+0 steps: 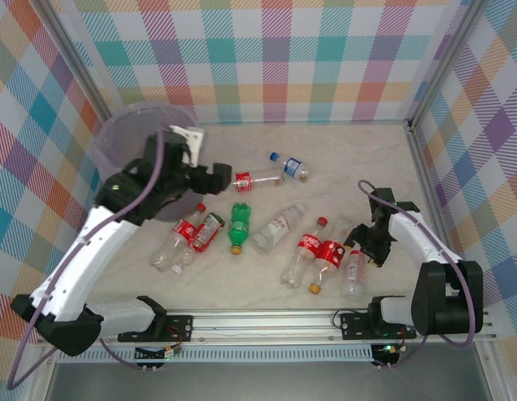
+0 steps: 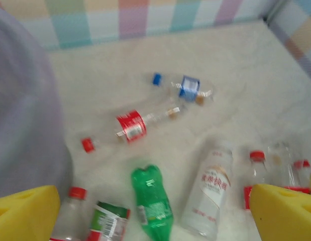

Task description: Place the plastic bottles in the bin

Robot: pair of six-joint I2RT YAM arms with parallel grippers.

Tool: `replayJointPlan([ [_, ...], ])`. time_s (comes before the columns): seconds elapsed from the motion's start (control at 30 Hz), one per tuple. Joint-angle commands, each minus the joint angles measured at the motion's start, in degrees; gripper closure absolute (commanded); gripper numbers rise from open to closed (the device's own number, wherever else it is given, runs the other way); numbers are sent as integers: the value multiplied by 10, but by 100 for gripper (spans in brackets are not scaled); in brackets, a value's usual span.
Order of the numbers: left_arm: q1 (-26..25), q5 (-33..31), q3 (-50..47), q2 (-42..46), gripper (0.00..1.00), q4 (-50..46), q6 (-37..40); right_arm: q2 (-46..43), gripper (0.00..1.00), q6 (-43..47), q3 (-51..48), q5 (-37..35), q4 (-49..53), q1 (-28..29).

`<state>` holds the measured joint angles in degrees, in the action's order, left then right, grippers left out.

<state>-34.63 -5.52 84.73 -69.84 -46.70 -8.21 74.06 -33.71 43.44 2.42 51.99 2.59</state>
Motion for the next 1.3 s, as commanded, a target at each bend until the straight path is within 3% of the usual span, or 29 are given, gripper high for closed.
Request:
replayJointPlan([
  [0.0,-41,6,-38,-5,4,69,-55,10,30,-9,-12,15,-21,4],
  [0.23,-69,29,-77,-38,4,123,-65,17,28,-25,-40,-2,-56,3],
  [0.4,-69,84,-29,-107,4,121,-43,11,35,-32,-61,-18,-82,3],
  [0.73,-68,144,-1,-191,2,186,-81,-114,57,-3,23,-45,43,-12],
  [0.93,-61,171,24,-222,2,204,-96,-160,60,33,110,-53,103,-18],
  [1.1,-61,180,32,-231,2,210,-104,-170,61,70,183,-20,110,-18],
  [1.27,-55,215,16,-227,1,228,-115,-155,63,69,224,78,25,-17],
])
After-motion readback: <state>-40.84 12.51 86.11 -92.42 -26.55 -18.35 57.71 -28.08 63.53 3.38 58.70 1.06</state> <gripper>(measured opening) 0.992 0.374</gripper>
